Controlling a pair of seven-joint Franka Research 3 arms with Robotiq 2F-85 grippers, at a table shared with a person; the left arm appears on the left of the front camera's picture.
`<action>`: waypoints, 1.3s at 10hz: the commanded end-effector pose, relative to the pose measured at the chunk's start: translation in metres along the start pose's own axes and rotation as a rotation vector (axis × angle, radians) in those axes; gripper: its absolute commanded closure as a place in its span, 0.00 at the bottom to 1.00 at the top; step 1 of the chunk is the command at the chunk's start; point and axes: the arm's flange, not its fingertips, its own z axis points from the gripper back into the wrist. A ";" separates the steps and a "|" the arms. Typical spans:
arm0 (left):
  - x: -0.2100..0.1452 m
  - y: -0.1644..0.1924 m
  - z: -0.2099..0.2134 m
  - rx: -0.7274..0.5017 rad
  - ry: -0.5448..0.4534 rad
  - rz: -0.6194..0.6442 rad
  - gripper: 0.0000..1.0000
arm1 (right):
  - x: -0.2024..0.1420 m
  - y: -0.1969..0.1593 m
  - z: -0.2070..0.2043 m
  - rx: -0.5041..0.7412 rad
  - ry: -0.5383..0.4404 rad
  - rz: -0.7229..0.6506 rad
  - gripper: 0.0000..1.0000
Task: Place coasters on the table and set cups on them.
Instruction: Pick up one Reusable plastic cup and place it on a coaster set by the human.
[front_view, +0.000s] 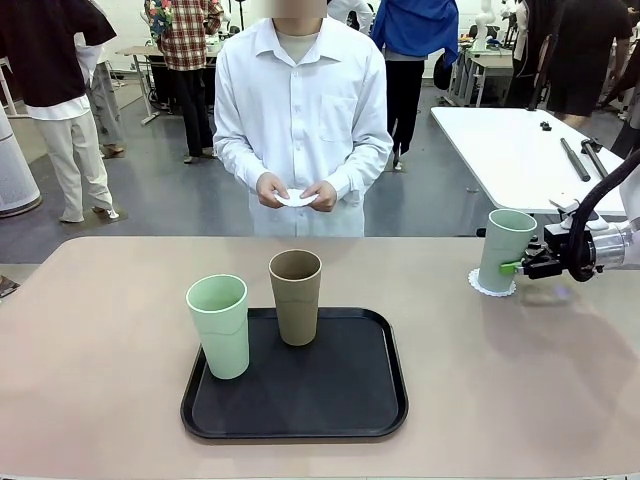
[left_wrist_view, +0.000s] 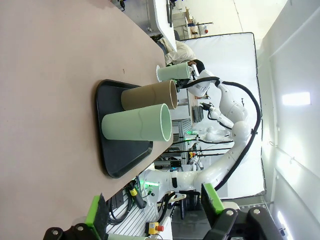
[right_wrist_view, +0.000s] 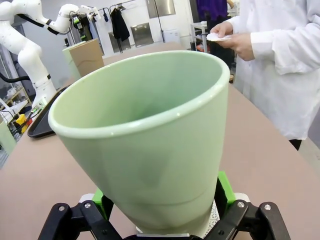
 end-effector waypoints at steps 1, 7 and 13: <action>0.000 0.000 0.002 -0.019 -0.008 -0.012 0.00 | 0.004 -0.007 0.000 0.017 0.044 -0.011 0.00; 0.000 0.000 0.002 -0.019 -0.008 -0.012 0.00 | 0.003 -0.006 0.003 0.026 0.096 0.000 0.00; 0.000 0.000 0.002 -0.019 -0.008 -0.012 0.00 | 0.002 -0.006 0.018 0.009 0.148 -0.016 0.00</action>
